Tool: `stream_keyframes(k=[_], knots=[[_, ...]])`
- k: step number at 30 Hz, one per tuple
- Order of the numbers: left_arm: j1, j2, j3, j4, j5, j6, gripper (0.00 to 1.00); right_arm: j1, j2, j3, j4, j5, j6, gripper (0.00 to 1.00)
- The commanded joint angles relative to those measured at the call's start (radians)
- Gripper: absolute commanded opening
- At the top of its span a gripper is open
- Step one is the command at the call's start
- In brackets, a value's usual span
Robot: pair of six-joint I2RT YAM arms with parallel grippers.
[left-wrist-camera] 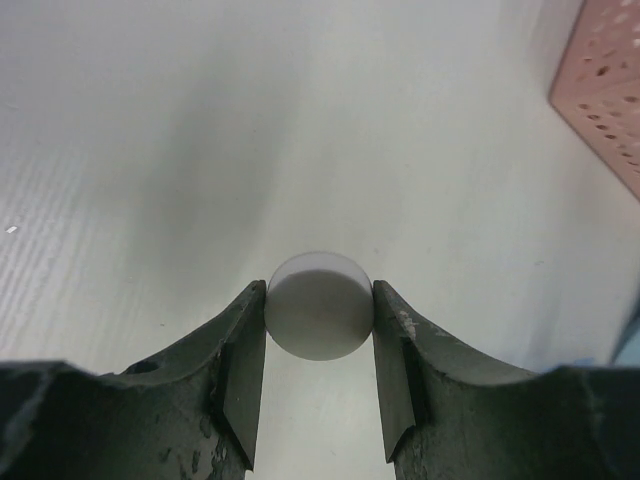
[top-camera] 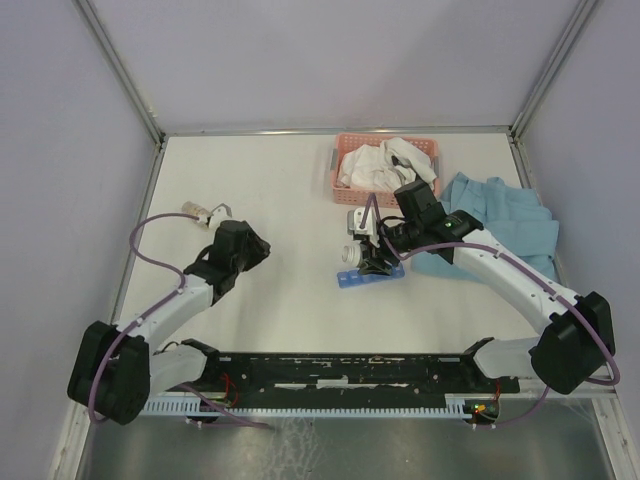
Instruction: Sort the pills into containers
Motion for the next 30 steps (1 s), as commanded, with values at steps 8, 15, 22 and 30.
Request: stream_keyframes(k=[8,15,22,30], knots=[[0.07,0.195,0.158,-0.088,-0.083,0.128,0.13,0.003,-0.029,0.01,0.029,-0.035,0.005,0.01],[0.105,0.274,0.193,-0.103,-0.072,0.142,0.14,0.002,-0.026,0.009,0.025,-0.036,0.005,0.01],[0.116,0.31,0.205,-0.091,-0.077,0.147,0.22,-0.002,-0.024,0.01,0.023,-0.034,0.004,0.01],[0.135,0.371,0.235,-0.099,-0.085,0.159,0.29,-0.005,-0.025,0.01,0.021,-0.04,0.005,0.01]])
